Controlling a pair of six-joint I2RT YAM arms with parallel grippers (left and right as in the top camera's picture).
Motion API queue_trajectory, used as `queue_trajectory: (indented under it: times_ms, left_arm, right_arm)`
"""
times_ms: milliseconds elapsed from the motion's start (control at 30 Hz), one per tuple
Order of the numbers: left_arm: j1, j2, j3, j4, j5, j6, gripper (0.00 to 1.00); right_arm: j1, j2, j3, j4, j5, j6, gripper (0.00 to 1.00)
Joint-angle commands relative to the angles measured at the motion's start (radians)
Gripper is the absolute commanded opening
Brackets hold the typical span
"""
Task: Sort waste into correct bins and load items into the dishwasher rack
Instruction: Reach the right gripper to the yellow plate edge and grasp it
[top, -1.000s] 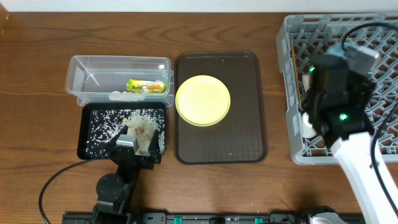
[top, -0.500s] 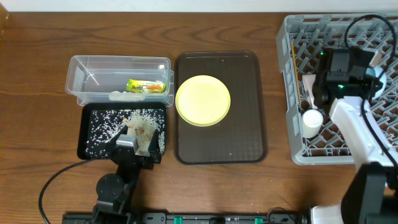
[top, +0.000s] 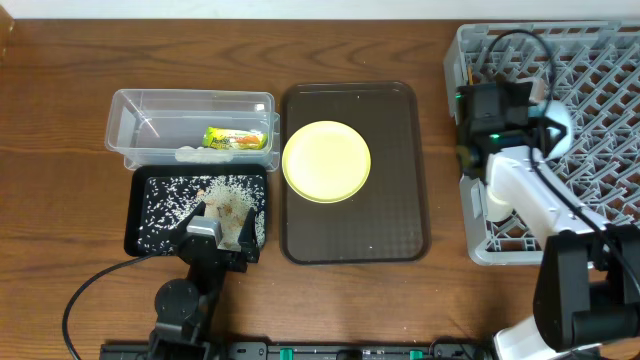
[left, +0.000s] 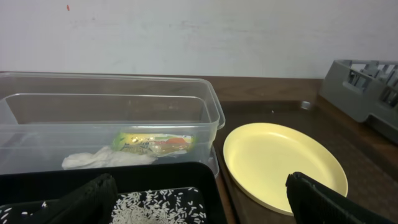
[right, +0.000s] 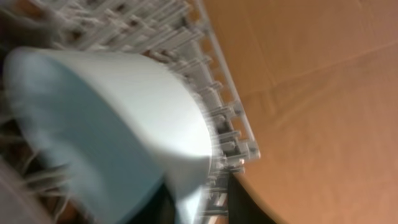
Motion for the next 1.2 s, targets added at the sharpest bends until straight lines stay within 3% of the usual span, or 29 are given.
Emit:
queue_trajectory:
  times_ms: [0, 33, 100, 233, 333, 400, 500, 567, 667, 833, 1167]
  left_arm:
    - [0.005, -0.007, -0.028, -0.014, 0.003, 0.010, 0.89]
    - [0.005, -0.007, -0.028, -0.014, 0.003, 0.010, 0.89]
    - [0.005, -0.007, -0.028, -0.014, 0.003, 0.010, 0.89]
    - [0.005, -0.007, -0.028, -0.014, 0.003, 0.010, 0.90]
    - [0.005, -0.007, -0.028, -0.014, 0.003, 0.010, 0.90]
    - [0.005, -0.007, -0.028, -0.014, 0.003, 0.010, 0.89]
    - [0.005, -0.007, -0.028, -0.014, 0.003, 0.010, 0.90]
    - [0.005, -0.007, -0.028, -0.014, 0.003, 0.010, 0.89]
    - [0.005, -0.007, -0.028, -0.014, 0.003, 0.010, 0.89]
    - [0.005, -0.007, -0.028, -0.014, 0.003, 0.010, 0.89]
    - [0.005, -0.007, -0.028, -0.014, 0.003, 0.010, 0.89]
  right_arm:
    - [0.023, -0.010, 0.002, -0.003, 0.000, -0.010, 0.38]
    - [0.029, -0.028, 0.002, -0.003, 0.000, -0.011, 0.45]
    - [0.041, -0.068, 0.002, -0.007, -0.006, -0.013, 0.50]
    - [0.098, -0.197, 0.002, -0.050, -0.181, -0.024, 0.54]
    - [0.174, -0.307, 0.002, -0.140, -0.498, 0.046, 0.56]
    - [0.230, -0.356, 0.002, -0.211, -0.738, 0.165, 0.52]
    - [0.307, -0.372, 0.001, -0.267, -1.122, 0.352, 0.50]
    - [0.353, -0.347, 0.000, -0.269, -1.267, 0.435, 0.50]
    - [0.412, -0.279, 0.000, -0.263, -1.273, 0.566, 0.56]
    - [0.422, -0.110, 0.000, -0.162, -1.231, 0.636, 0.56]
    - [0.340, 0.165, 0.000, 0.019, -1.236, 0.756, 0.38]
